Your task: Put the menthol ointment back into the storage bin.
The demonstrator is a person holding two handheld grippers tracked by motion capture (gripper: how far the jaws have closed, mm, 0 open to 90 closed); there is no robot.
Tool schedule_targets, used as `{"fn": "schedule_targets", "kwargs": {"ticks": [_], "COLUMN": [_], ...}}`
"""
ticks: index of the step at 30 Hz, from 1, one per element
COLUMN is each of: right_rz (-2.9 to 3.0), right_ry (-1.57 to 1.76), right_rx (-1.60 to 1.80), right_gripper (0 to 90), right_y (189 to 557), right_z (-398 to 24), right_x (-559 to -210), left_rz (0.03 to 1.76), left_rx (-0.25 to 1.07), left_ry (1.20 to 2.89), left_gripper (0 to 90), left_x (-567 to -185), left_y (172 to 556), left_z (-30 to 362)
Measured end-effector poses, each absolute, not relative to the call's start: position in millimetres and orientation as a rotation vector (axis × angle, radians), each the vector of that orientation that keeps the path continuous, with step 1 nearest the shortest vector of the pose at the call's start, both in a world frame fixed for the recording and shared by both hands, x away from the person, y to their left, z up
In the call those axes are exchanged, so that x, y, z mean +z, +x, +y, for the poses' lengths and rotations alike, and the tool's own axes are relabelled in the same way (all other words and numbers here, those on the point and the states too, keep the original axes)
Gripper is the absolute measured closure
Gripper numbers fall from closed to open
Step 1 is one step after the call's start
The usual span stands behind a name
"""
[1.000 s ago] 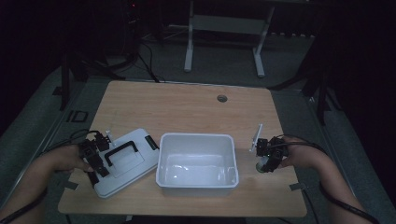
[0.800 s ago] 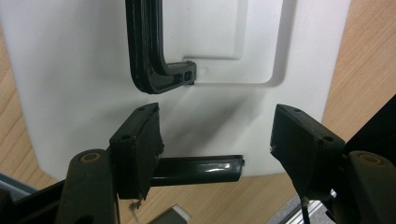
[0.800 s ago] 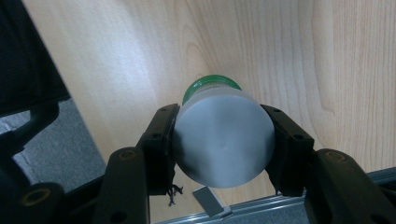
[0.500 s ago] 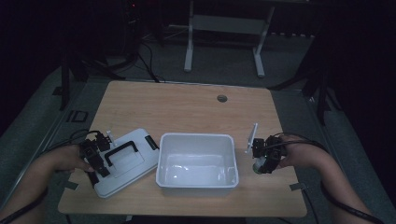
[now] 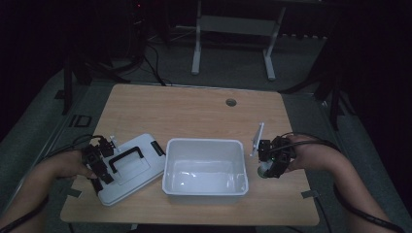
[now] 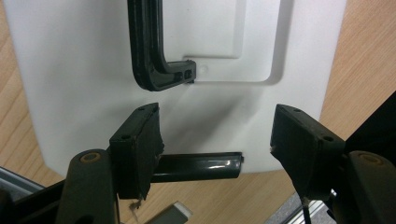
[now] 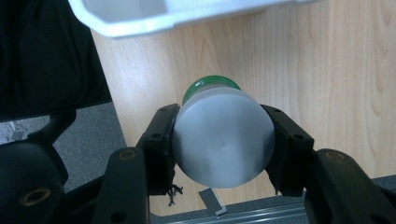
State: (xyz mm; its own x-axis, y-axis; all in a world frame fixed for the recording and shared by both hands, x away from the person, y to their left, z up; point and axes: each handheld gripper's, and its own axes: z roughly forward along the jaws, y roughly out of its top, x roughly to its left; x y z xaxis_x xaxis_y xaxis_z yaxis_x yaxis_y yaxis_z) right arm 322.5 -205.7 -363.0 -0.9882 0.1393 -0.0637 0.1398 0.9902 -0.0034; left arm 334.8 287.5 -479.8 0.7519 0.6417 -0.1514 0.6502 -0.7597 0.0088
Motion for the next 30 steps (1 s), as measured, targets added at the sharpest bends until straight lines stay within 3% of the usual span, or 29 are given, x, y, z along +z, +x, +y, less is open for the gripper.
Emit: {"fn": "schedule_targets", "kwargs": {"ticks": [15,30], "right_rz": [3.053,3.069], "right_ry": [0.155,0.052], "right_rx": [0.040,0.099], "right_gripper": [50.1,50.1], "right_y": [317.6,315.2], "right_z": [-175.5,-139.7], "right_x": [-333.2,-336.0], "left_rz": [1.063,1.057], "left_rx": [-0.207,-0.208], "left_ry": [2.885,2.893], "left_gripper": [33.2,33.2], "left_x": [-479.3,-479.8], "left_y": [333.6,332.4], "left_z": [286.4,287.0]}}
